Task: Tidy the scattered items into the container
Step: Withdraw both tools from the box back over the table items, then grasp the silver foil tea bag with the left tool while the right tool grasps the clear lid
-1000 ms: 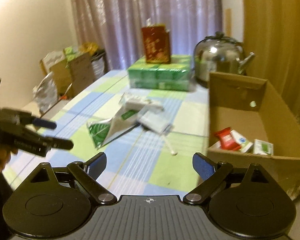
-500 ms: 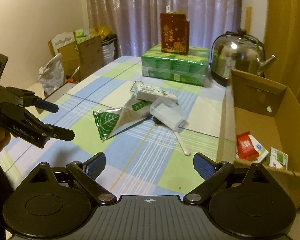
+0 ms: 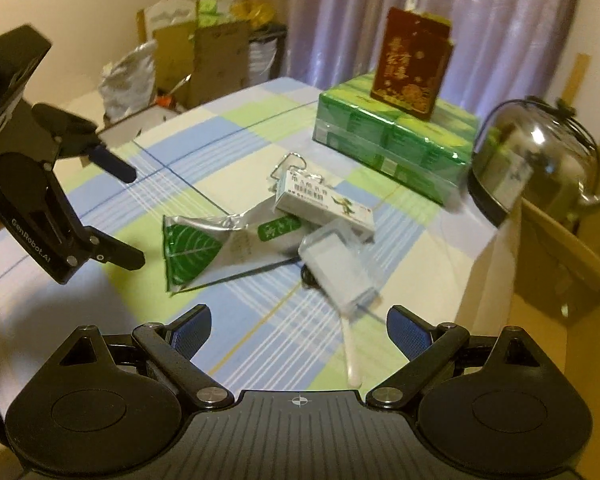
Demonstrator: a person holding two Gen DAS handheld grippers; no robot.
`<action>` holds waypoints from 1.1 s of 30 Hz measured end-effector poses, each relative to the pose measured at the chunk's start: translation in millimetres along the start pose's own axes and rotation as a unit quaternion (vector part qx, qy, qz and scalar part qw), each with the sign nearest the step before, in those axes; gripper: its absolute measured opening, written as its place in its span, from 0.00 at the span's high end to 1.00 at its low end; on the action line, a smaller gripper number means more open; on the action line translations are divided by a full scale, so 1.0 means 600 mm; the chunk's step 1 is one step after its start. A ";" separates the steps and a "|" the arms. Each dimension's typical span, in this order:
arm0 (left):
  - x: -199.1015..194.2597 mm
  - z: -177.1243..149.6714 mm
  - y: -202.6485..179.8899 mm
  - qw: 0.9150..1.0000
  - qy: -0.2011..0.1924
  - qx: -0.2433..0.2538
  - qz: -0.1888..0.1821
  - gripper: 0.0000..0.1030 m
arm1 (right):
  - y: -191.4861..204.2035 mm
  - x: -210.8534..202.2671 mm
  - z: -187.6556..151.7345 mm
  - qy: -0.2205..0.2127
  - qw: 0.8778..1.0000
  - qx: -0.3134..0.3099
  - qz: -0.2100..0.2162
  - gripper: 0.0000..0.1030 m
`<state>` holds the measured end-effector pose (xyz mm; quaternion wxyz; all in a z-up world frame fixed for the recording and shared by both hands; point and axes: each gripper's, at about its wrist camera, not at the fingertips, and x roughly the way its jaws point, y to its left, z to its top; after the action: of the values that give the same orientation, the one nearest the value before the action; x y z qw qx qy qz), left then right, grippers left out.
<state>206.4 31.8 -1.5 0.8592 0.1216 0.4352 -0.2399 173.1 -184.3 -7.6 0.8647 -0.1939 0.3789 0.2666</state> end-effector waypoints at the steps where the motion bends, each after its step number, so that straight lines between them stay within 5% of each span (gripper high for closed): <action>1: 0.010 0.008 0.005 1.000 0.003 0.000 -0.004 0.04 | -0.004 0.011 0.008 0.006 1.000 -0.010 0.001 0.11; 9: 0.104 0.062 0.042 0.999 0.040 -0.005 -0.035 0.03 | -0.034 0.110 0.051 0.061 0.995 -0.082 0.023 0.11; 22: 0.207 0.098 0.063 0.995 0.083 -0.006 -0.054 0.04 | -0.074 0.218 0.070 0.107 0.988 -0.092 0.063 0.11; 33: 0.241 0.091 0.058 0.991 0.112 -0.003 -0.079 0.25 | -0.073 0.276 0.069 0.127 0.981 -0.129 0.063 0.11</action>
<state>335.5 -5.5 -85.8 0.7838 0.1107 0.5378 -0.2902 316.8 -144.4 -100.9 0.7587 -0.3115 0.4600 0.3402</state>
